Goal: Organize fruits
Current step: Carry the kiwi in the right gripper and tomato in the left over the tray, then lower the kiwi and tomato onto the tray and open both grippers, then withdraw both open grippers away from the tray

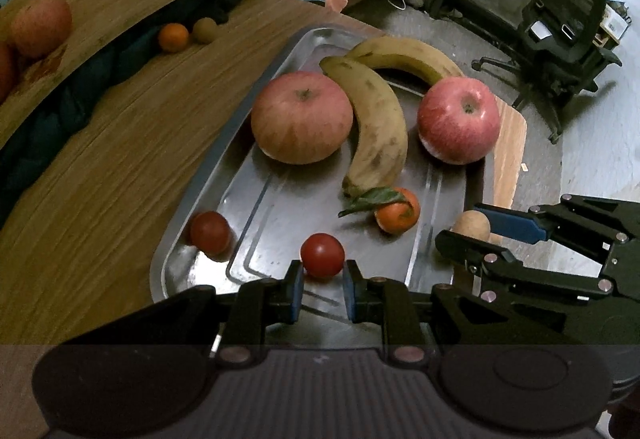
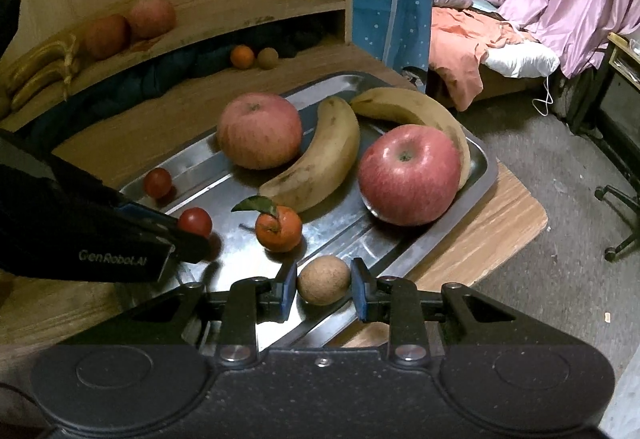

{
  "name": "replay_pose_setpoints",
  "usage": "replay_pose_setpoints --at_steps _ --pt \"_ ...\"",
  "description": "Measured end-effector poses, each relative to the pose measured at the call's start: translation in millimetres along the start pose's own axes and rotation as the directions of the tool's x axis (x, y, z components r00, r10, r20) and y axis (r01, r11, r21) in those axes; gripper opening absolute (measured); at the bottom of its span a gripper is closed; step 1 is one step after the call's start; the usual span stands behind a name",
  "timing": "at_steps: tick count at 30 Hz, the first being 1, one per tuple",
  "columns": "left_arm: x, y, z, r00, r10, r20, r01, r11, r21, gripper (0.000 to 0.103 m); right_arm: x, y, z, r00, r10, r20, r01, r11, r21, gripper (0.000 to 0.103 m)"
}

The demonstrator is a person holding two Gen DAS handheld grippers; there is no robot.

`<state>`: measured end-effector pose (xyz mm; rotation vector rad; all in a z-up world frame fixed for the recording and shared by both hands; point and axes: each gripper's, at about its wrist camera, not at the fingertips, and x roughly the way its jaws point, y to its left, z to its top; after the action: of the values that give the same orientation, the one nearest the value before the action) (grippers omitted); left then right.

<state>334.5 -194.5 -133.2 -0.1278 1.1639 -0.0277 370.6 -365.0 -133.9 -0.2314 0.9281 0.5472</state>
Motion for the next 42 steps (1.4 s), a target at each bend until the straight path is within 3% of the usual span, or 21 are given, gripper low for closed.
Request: replay_pose_setpoints --at_steps 8,10,12,20,25,32,42 --pt "-2 1 -6 1.000 -0.003 -0.005 0.003 1.000 0.015 0.025 -3 5 -3 1.000 -0.015 0.010 0.015 1.000 0.006 0.034" --pt "-6 1 -8 1.000 -0.004 0.002 0.004 1.000 0.018 0.031 -7 7 -6 1.000 -0.022 0.016 0.022 1.000 0.011 0.039" --pt "-11 1 -9 1.000 -0.008 0.016 0.008 1.000 0.018 0.045 -13 8 -8 0.999 -0.033 0.025 0.032 0.999 0.021 0.043" --pt "-39 8 -14 0.996 -0.012 0.091 0.012 1.000 -0.001 0.062 -46 14 -13 0.994 -0.079 0.072 0.076 0.996 0.045 0.059" --pt "-57 21 -23 0.991 0.002 0.133 0.002 1.000 -0.025 0.078 -65 18 -15 0.992 -0.091 0.084 0.085 0.994 0.064 0.082" --pt "-82 49 -36 0.984 0.039 0.176 -0.022 0.995 -0.095 0.101 -80 35 -16 0.993 -0.091 0.070 0.088 0.995 0.050 0.098" --pt "-92 94 -54 0.984 0.118 0.132 -0.088 0.973 -0.213 0.103 -79 61 -7 0.993 -0.120 0.004 0.120 0.993 0.005 0.102"
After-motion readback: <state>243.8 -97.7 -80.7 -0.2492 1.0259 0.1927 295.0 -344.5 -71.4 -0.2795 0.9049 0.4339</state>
